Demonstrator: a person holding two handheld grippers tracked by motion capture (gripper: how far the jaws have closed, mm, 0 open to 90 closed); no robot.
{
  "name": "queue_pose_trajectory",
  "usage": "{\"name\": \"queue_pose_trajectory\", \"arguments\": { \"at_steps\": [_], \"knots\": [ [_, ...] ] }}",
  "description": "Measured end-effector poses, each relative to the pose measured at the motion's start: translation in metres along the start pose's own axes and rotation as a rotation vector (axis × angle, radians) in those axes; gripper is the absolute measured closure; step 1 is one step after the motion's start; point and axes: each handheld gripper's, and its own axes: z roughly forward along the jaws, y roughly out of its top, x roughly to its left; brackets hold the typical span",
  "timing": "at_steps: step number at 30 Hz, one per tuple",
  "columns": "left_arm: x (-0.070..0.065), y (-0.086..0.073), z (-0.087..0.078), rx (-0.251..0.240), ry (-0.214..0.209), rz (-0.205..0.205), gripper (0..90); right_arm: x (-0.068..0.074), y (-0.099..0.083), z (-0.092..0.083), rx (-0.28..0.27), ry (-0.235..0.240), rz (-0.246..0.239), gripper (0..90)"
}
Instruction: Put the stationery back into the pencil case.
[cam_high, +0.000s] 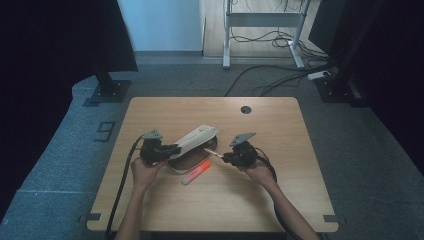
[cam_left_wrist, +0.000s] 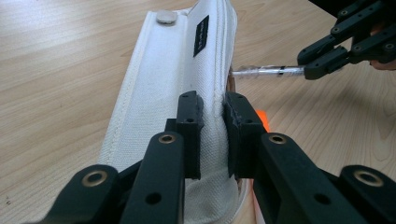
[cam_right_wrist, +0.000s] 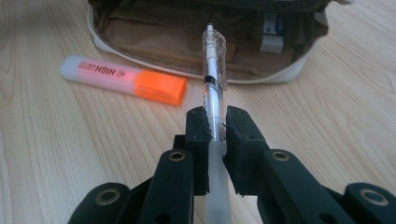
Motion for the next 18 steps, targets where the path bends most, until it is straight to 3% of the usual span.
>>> {"name": "queue_pose_trajectory", "arguments": {
  "at_steps": [18],
  "knots": [
    [0.000, 0.000, -0.001, -0.008, -0.004, -0.004, 77.3, 0.008, 0.024, 0.034, 0.021, 0.020, -0.024, 78.1]
  ]
}}
